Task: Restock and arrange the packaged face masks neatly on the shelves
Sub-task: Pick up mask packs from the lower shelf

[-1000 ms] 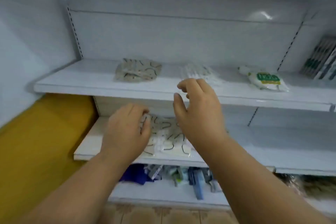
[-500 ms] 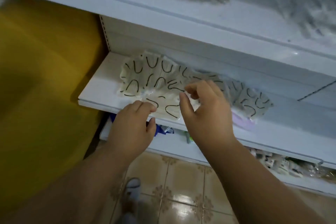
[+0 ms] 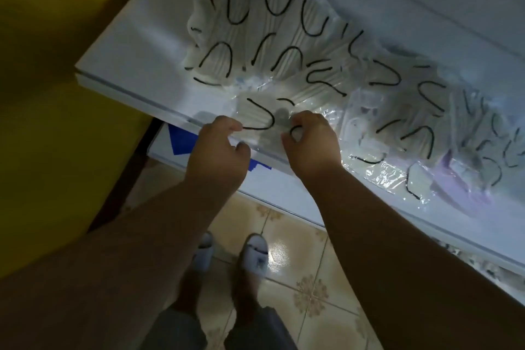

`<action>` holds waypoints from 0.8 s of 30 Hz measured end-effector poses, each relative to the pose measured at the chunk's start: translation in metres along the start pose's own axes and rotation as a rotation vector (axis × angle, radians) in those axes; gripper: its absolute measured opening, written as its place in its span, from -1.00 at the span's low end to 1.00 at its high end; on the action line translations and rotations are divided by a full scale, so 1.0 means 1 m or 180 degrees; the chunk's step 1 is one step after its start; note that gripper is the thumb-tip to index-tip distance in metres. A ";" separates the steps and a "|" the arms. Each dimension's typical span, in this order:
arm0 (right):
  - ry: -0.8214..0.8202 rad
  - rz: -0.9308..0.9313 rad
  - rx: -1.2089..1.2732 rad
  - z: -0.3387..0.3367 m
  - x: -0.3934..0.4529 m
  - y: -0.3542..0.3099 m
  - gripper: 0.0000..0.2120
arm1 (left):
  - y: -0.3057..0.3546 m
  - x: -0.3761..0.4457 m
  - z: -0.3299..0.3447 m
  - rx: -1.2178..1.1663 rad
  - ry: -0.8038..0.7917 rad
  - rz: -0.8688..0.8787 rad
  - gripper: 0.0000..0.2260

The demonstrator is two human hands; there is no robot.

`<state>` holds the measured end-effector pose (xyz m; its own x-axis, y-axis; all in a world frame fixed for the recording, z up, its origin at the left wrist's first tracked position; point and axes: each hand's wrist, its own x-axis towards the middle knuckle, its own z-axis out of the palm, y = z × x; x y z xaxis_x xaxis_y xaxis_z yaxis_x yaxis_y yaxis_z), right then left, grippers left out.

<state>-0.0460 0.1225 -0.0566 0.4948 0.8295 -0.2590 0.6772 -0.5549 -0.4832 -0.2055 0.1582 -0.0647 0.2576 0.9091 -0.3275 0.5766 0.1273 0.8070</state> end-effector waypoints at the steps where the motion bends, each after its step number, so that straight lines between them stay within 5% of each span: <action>1: -0.0085 0.0016 -0.0132 0.005 0.011 0.006 -0.63 | 0.001 0.008 0.004 -0.0092 0.0059 -0.0173 -0.69; 5: -0.0174 -0.0114 -0.0833 0.012 0.028 0.011 -0.45 | 0.007 0.030 0.011 -0.0581 0.0021 -0.0712 -0.67; 8: -0.0077 -0.0170 -0.1175 0.010 0.031 0.010 -0.39 | 0.019 0.034 0.015 -0.1747 0.0039 -0.1374 -0.81; 10: -0.0104 -0.0095 -0.1269 0.007 0.033 0.009 -0.45 | 0.026 0.037 0.016 -0.2464 0.0094 -0.1805 -0.83; 13: 0.0015 -0.0124 -0.1410 0.000 0.037 0.008 -0.64 | 0.027 0.047 0.018 -0.2427 -0.0048 -0.1676 -0.72; 15: 0.0072 0.0016 -0.0919 -0.007 0.041 0.006 -0.72 | 0.028 0.056 0.017 -0.2017 -0.0043 -0.1405 -0.71; 19: 0.0366 0.1497 0.1742 -0.024 0.053 -0.001 -0.86 | 0.032 0.073 0.018 -0.1137 -0.0011 -0.0760 -0.64; 24: 0.0457 0.2410 0.2772 -0.025 0.056 -0.013 -0.72 | 0.036 0.089 0.031 -0.0136 -0.0683 -0.0239 -0.62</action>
<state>-0.0133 0.1748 -0.0444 0.7079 0.2585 -0.6573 -0.3939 -0.6279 -0.6713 -0.1383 0.2313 -0.0799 0.3769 0.7917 -0.4807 0.5682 0.2122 0.7951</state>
